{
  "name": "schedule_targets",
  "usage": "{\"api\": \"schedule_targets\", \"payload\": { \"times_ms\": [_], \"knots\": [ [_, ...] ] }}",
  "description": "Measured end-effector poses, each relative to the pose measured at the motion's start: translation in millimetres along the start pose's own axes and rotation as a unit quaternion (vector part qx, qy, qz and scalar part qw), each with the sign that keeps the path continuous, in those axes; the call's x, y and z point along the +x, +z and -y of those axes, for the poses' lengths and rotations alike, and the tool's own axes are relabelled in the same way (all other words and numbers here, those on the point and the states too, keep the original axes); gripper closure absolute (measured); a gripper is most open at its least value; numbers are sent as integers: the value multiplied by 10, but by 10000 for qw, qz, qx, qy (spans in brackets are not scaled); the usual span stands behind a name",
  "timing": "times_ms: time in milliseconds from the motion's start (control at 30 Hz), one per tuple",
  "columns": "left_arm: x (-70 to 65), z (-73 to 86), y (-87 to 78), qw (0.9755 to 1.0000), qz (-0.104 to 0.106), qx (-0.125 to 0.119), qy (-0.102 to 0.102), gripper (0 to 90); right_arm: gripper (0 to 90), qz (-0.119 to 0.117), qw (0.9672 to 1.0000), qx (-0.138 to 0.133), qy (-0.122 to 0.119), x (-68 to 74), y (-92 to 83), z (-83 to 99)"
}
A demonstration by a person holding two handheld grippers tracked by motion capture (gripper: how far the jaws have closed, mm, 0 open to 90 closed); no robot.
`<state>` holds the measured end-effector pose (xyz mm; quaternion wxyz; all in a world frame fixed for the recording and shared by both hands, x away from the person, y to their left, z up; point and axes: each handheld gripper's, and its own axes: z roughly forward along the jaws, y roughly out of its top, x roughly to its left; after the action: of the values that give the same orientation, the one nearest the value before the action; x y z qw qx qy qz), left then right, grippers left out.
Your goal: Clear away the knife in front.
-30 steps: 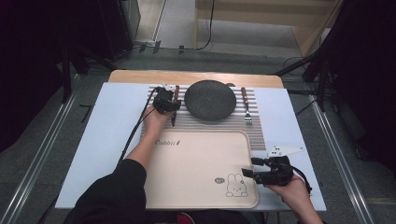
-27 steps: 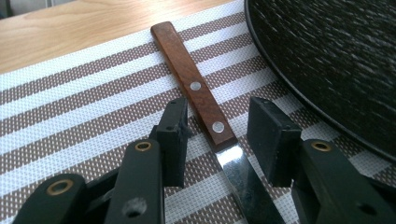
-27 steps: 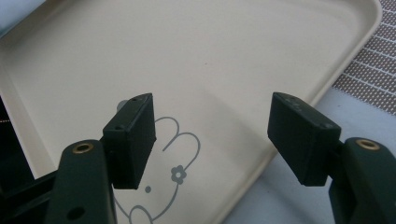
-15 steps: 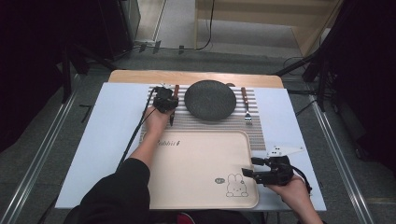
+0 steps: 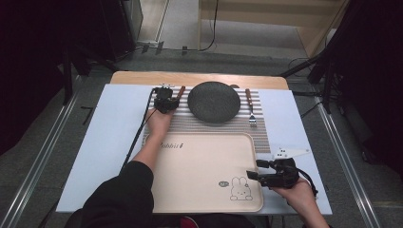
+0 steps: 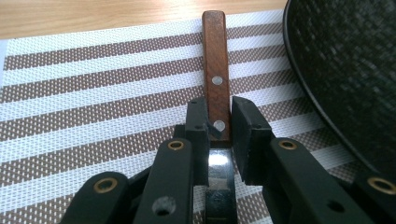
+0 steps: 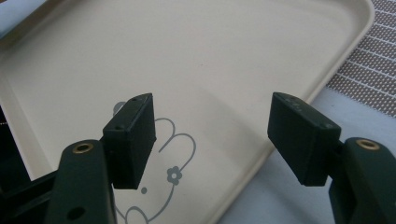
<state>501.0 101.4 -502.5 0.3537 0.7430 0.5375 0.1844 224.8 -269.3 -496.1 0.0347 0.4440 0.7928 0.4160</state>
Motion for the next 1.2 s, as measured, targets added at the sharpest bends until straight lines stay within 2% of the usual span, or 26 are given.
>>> {"api": "schedule_targets", "payload": {
  "times_ms": [233, 433, 533, 767, 833, 967, 1000, 1067, 1200],
  "knots": [
    [36, -102, -152, 9991, 304, -223, -184, 768, 313, 20, 10000, -9, 16, -10, -3, 2],
    [52, -170, -274, 9980, 531, -290, -195, 768, 313, 23, 10000, -6, 5, -12, -2, 1],
    [66, -196, -334, 9967, 688, -327, -269, 768, 314, 29, 10000, 7, -1, -15, 0, 0],
    [63, -226, -455, 9955, 914, -233, -128, 768, 313, 35, 10000, 18, -3, -18, 7, 0],
    [48, -232, -514, 9939, 1090, -172, -51, 768, 313, 39, 10000, 18, 3, -19, 8, 0],
    [-16, -238, -589, 9914, 1304, -144, 47, 768, 313, 50, 10000, 25, 11, -22, 12, 0],
    [-16, -238, -589, 9914, 1304, -144, 47, 767, 313, 52, 10000, 25, 16, -23, 12, 0],
    [-45, -246, -628, 9897, 1423, -152, 97, 768, 313, 51, 10000, 25, 14, -25, 11, 1],
    [-94, -243, -698, 9847, 1727, -57, 206, 768, 313, 56, 10000, 25, 30, -25, 10, 1]
  ]
}}
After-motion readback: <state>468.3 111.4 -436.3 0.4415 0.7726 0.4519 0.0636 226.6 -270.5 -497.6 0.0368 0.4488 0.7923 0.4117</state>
